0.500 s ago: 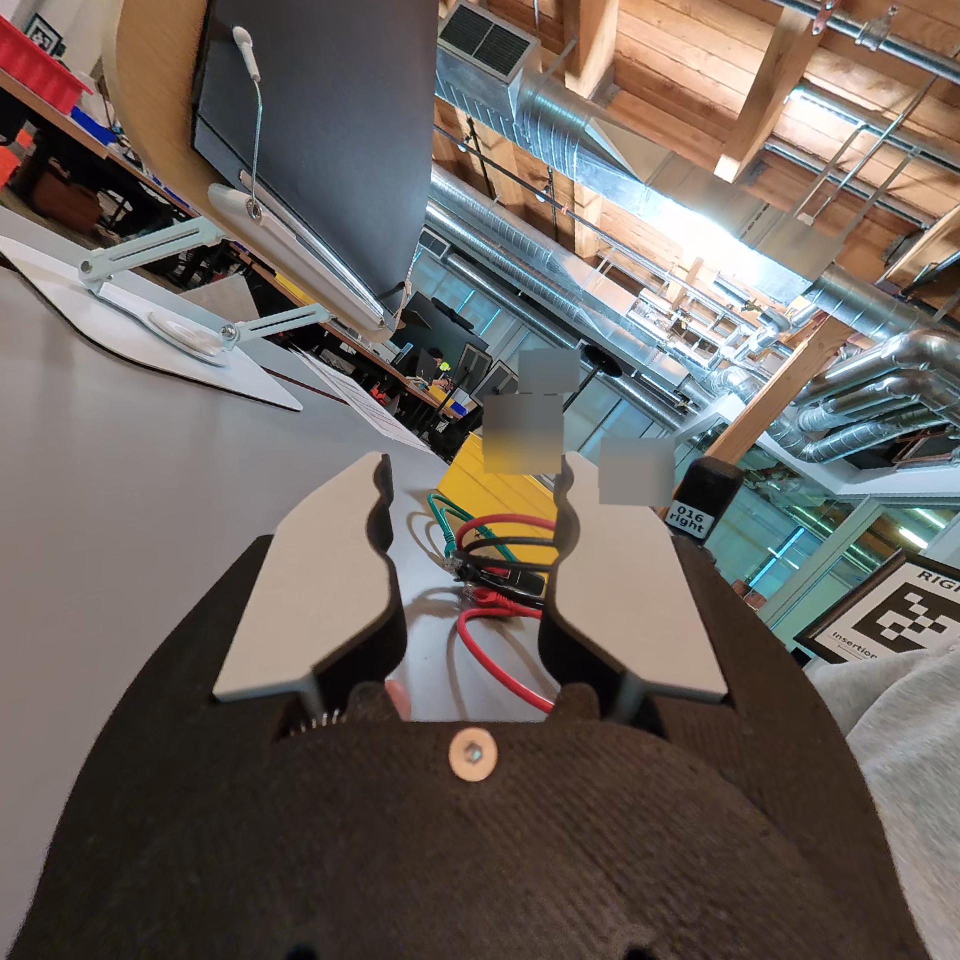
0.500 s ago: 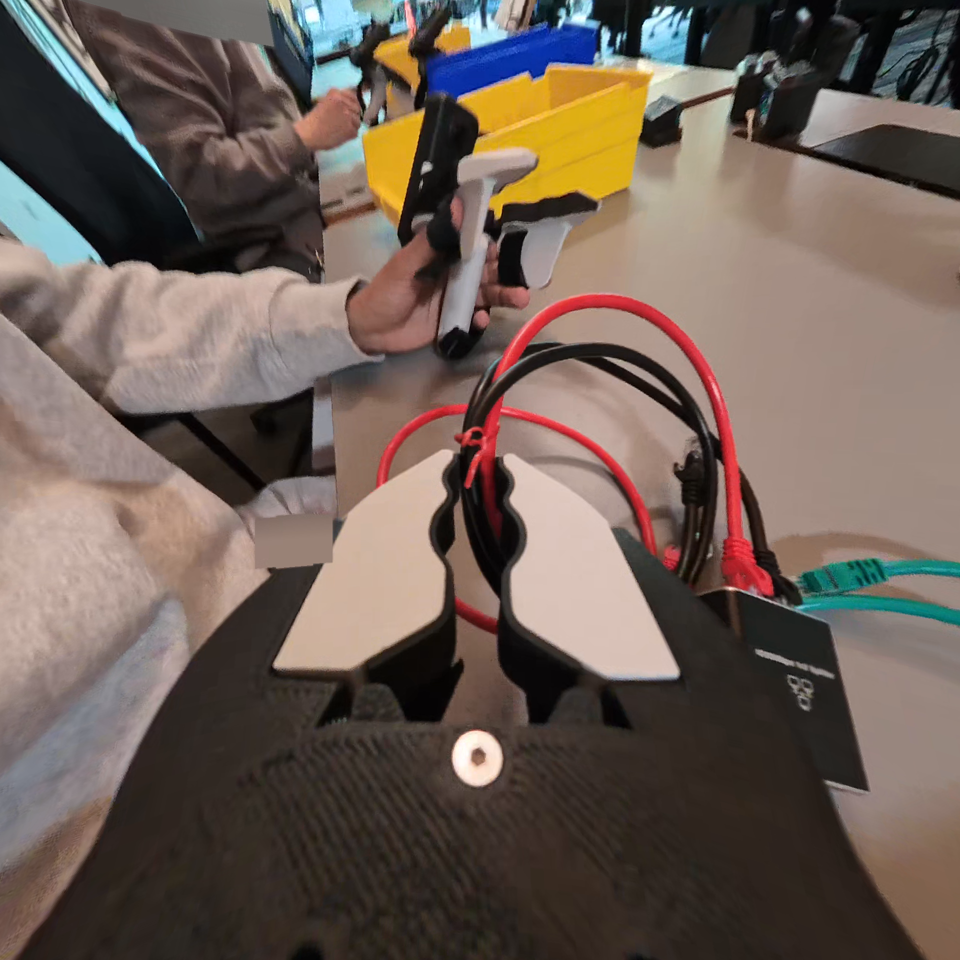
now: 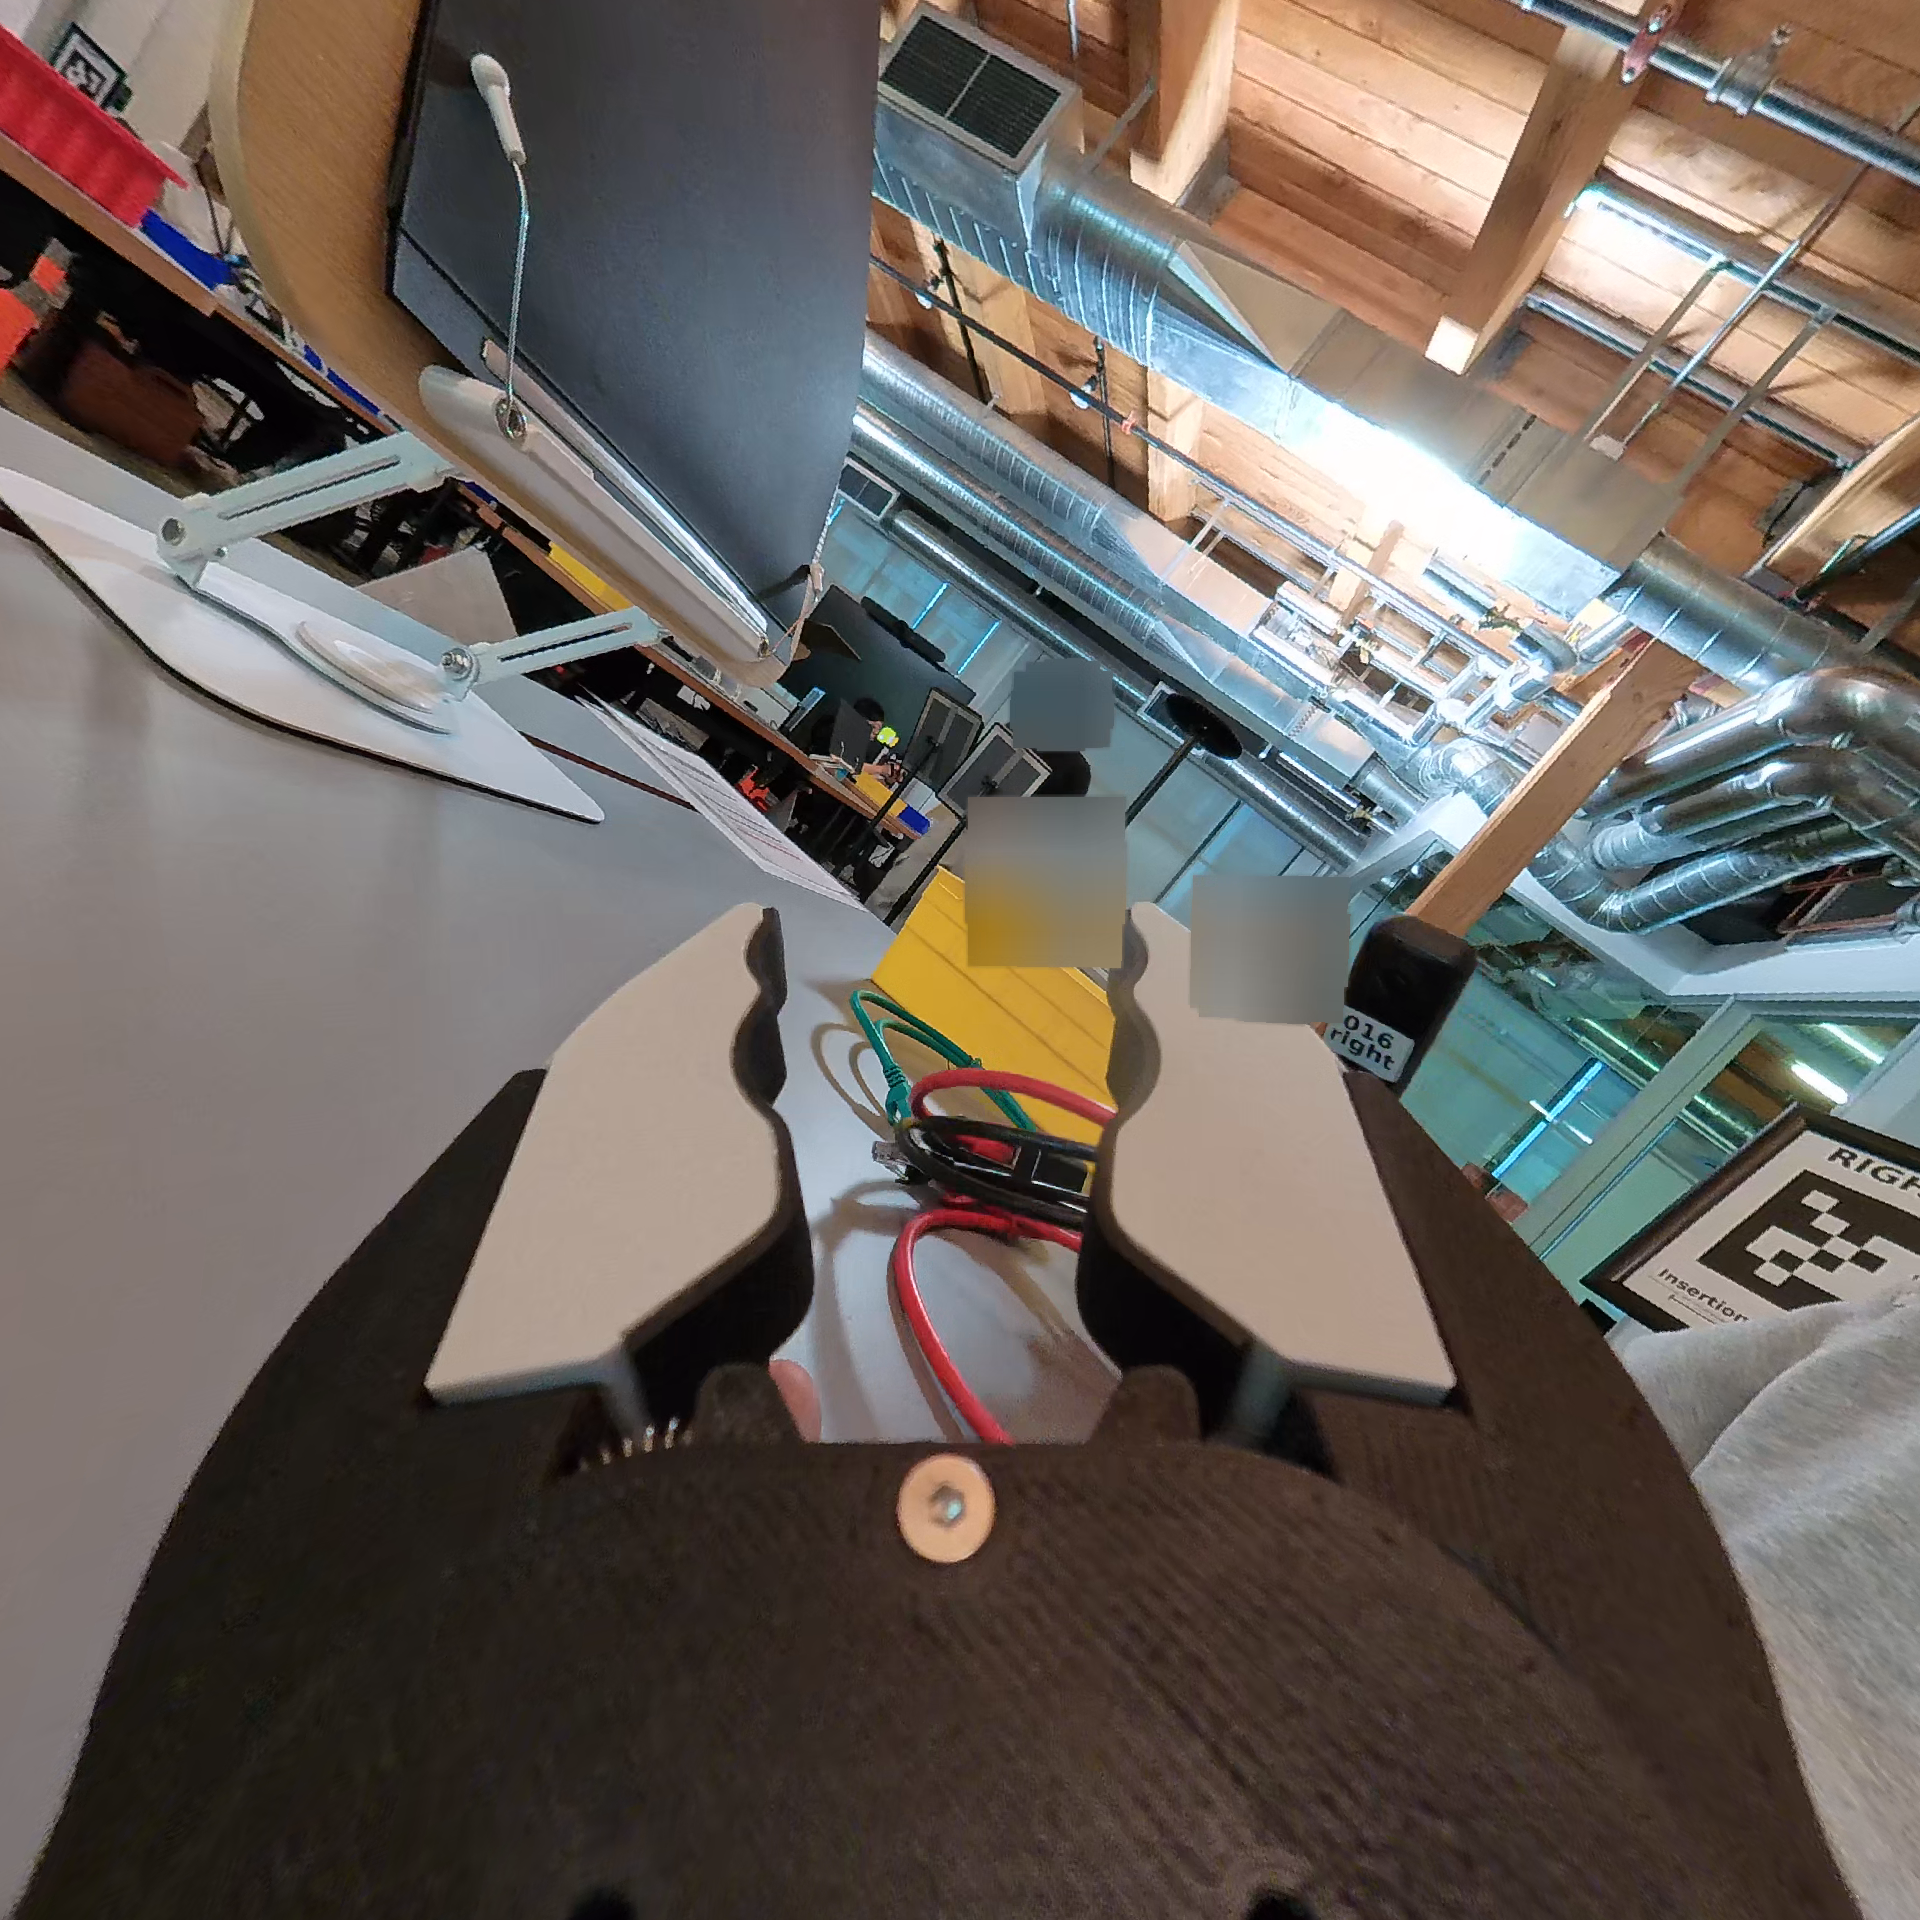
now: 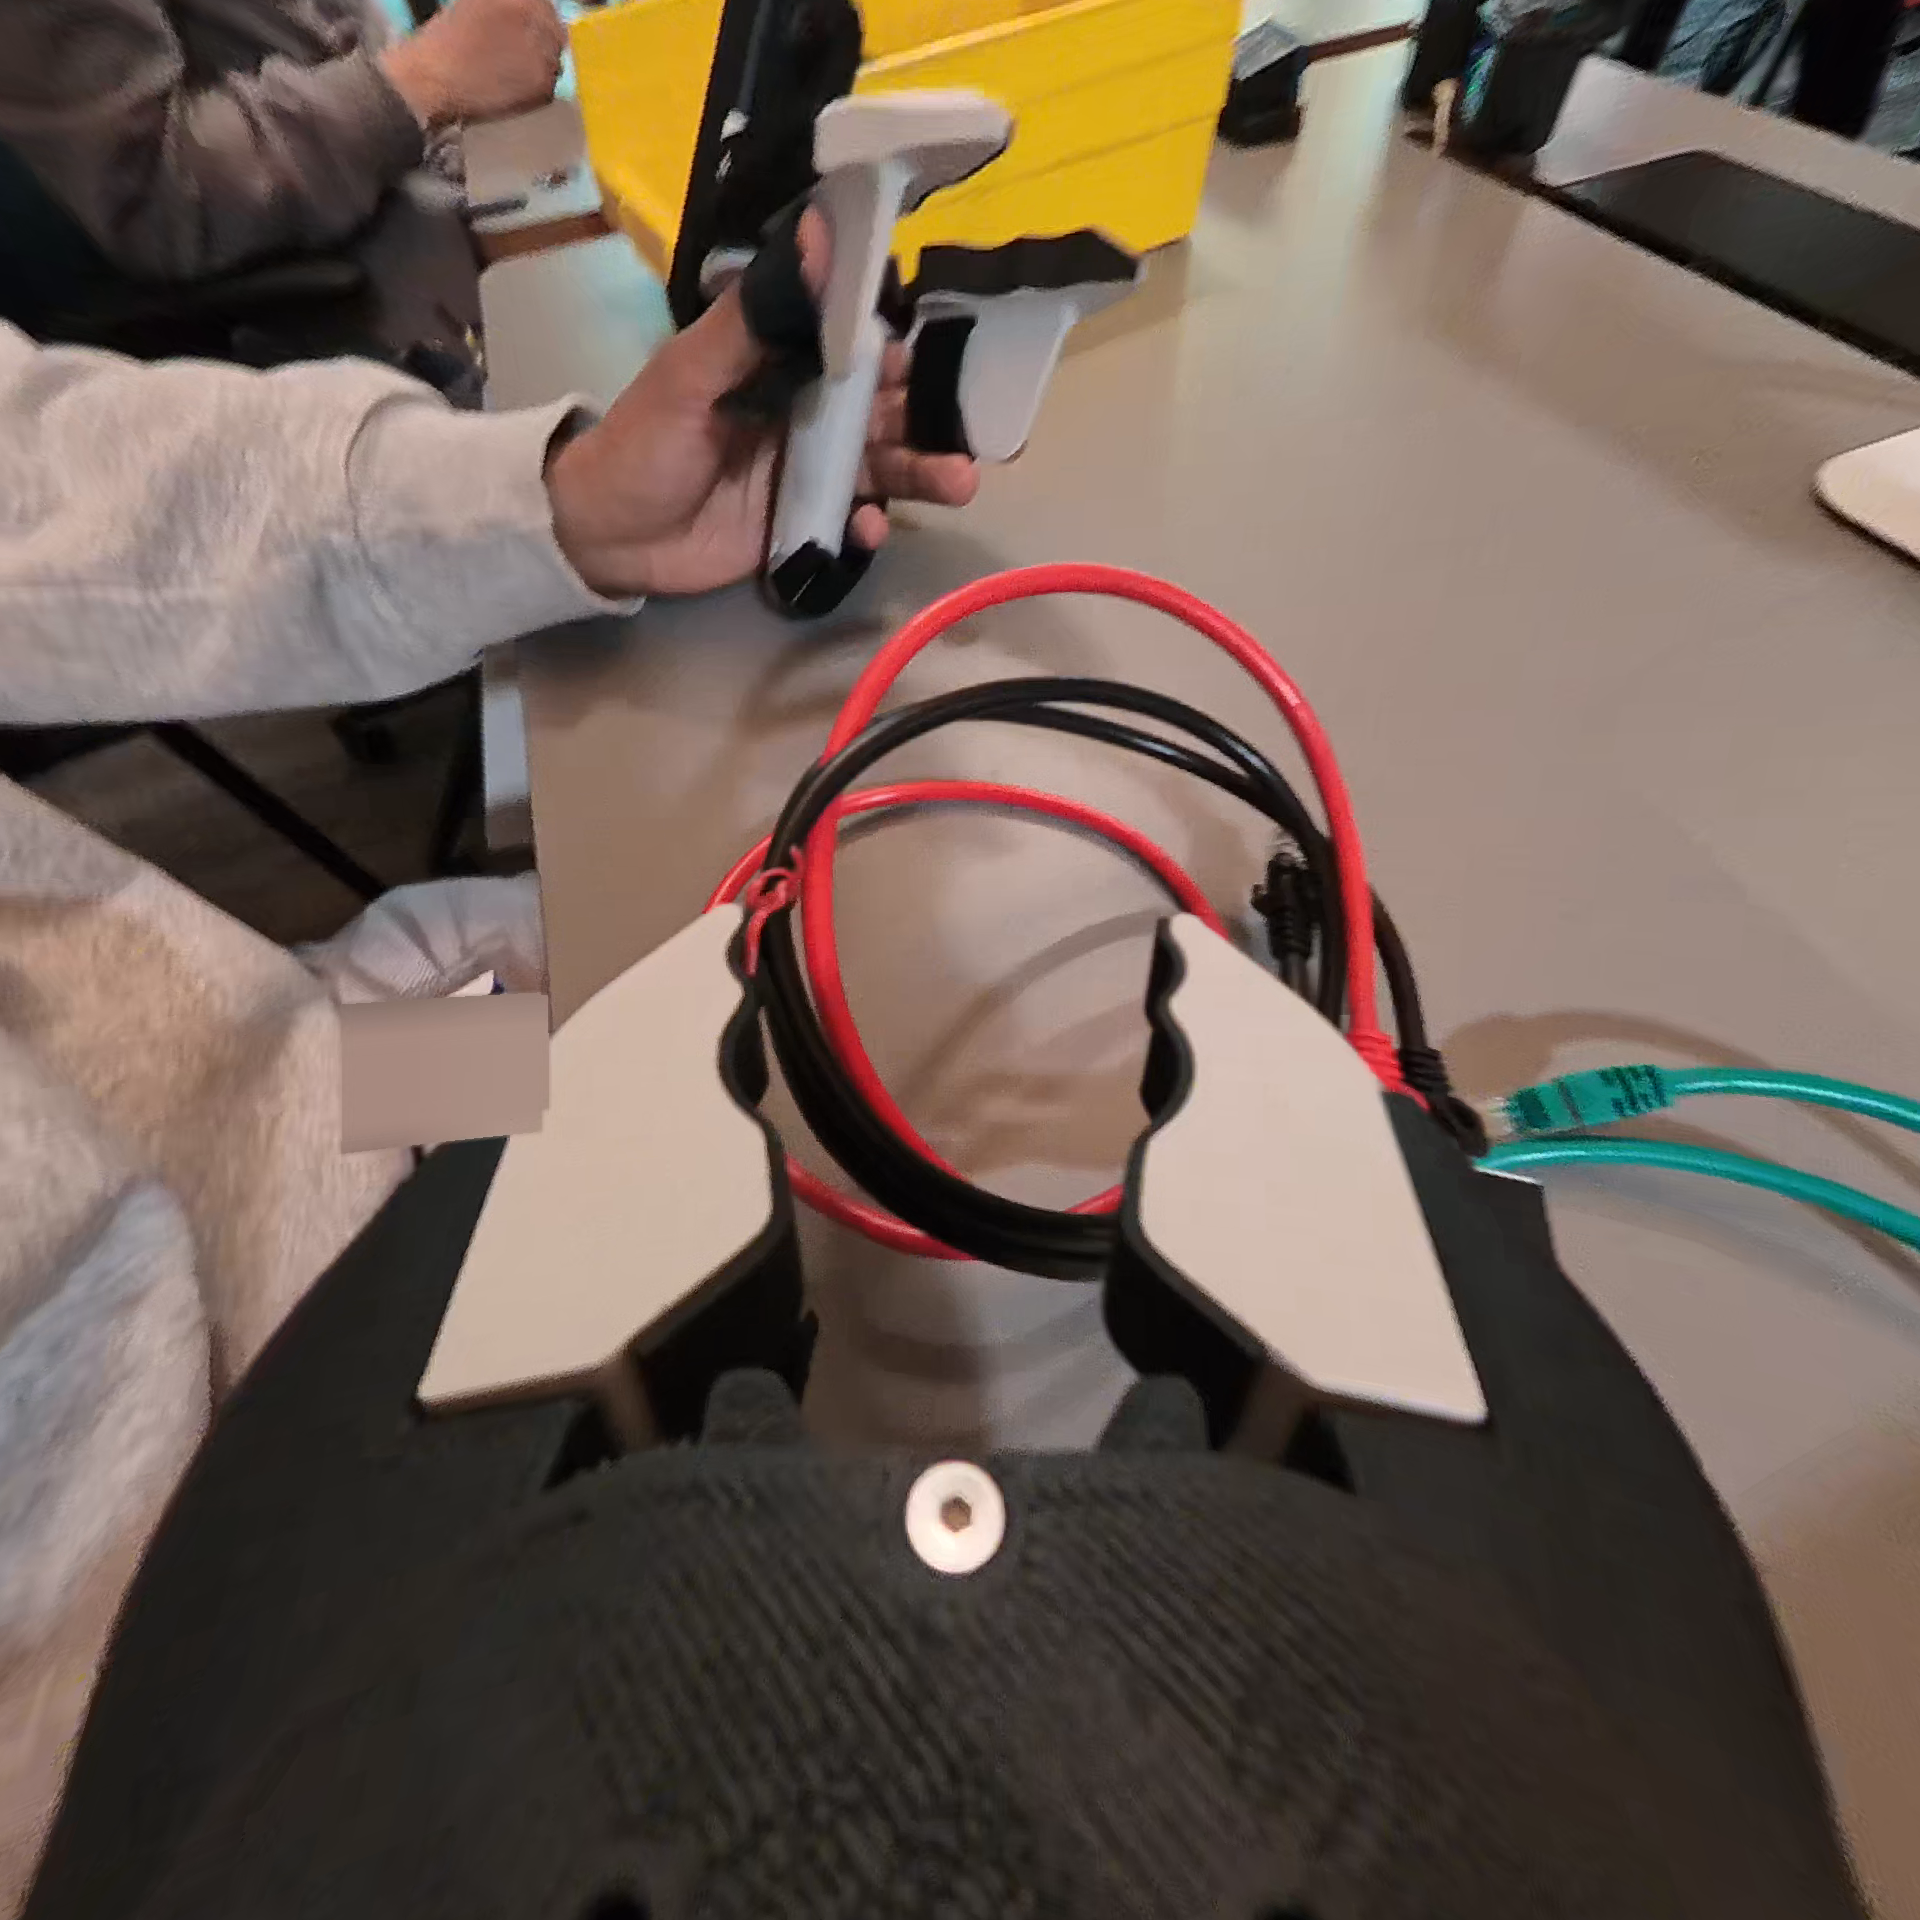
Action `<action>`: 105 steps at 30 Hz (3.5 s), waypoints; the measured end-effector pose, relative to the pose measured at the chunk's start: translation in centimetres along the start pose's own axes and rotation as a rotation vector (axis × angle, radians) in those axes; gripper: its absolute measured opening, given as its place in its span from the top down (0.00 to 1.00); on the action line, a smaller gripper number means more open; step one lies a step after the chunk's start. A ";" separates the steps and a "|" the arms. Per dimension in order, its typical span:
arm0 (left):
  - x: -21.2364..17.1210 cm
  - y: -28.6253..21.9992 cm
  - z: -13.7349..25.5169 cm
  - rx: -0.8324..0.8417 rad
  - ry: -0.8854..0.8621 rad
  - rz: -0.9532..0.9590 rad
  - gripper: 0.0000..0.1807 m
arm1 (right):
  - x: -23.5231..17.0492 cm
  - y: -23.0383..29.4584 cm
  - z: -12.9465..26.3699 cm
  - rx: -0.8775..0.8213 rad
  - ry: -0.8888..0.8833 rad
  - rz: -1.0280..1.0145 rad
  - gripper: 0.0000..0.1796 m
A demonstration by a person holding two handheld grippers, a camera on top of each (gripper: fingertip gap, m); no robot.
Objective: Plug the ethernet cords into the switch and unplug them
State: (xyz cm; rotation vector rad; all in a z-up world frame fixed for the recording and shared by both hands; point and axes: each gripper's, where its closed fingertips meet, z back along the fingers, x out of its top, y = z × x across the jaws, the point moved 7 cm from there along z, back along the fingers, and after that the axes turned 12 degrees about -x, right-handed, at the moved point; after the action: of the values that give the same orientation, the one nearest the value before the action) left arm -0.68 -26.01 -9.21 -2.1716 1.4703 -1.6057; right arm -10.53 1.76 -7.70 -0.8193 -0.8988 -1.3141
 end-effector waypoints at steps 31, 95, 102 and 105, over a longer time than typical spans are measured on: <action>-0.1 0.1 -0.1 -0.007 0.006 0.017 0.67 | -1.7 -6.2 -7.4 -0.305 0.709 -0.030 0.41; 0.1 0.4 0.3 -0.005 -0.027 0.043 0.67 | -1.9 -4.9 -7.4 -0.341 0.656 0.021 0.82; 0.1 0.4 0.3 -0.004 -0.030 0.042 0.67 | -1.6 -3.7 -7.6 -0.387 0.619 0.172 0.88; 0.1 0.4 0.3 -0.005 -0.031 0.043 0.67 | -1.1 -3.7 -7.5 -0.401 0.567 0.187 0.89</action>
State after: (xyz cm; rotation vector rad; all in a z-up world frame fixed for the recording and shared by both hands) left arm -0.68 -26.47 -9.46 -2.1421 1.5027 -1.5496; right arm -13.62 -4.87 -11.95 -0.7502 -0.1081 -1.4723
